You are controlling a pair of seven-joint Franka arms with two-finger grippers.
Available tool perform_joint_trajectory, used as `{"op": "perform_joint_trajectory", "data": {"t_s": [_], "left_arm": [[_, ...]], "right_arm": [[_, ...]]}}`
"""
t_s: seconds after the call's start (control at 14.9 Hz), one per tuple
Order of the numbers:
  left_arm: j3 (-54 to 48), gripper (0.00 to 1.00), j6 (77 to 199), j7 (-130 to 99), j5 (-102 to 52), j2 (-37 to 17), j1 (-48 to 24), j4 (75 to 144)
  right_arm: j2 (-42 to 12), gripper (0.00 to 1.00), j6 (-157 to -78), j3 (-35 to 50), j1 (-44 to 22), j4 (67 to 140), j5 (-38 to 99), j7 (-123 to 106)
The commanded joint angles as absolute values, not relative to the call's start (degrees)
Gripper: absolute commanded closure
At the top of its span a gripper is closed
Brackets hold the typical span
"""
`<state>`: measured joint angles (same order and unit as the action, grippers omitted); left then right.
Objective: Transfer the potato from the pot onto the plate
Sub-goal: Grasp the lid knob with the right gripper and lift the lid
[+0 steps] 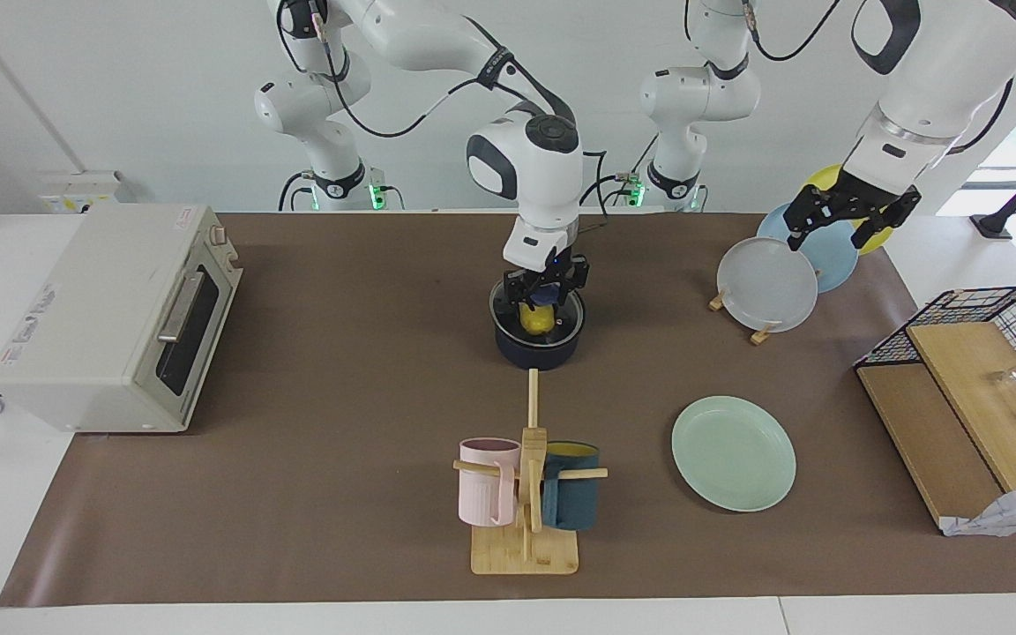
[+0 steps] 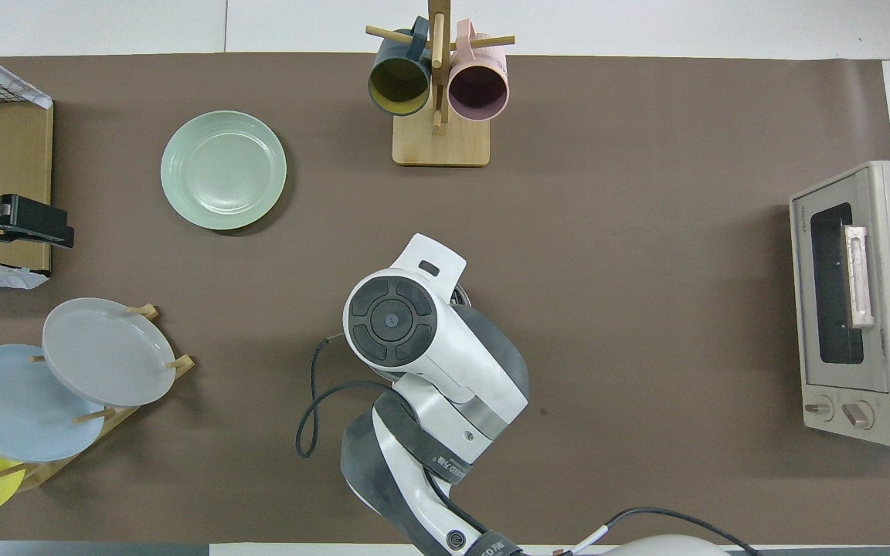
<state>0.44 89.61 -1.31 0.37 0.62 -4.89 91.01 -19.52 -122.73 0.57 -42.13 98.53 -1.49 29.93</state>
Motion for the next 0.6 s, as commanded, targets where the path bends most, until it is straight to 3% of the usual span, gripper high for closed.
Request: {"op": "perform_joint_trajectory", "data": {"t_s": [0.0,0.54], "left_arm": [[0.1,0.0,88.8,-1.1,1.4,1.2,-4.4,91.1],[0.1,0.0,88.7,-1.3,1.4,1.2,-4.4,91.1]], "right_arm": [[-18.3,0.66,-123.0,0.9,-41.7,98.4,-1.3,29.1],[-17.9,0.65,-118.1,0.9,-36.8,95.0,-0.4,23.6]]}}
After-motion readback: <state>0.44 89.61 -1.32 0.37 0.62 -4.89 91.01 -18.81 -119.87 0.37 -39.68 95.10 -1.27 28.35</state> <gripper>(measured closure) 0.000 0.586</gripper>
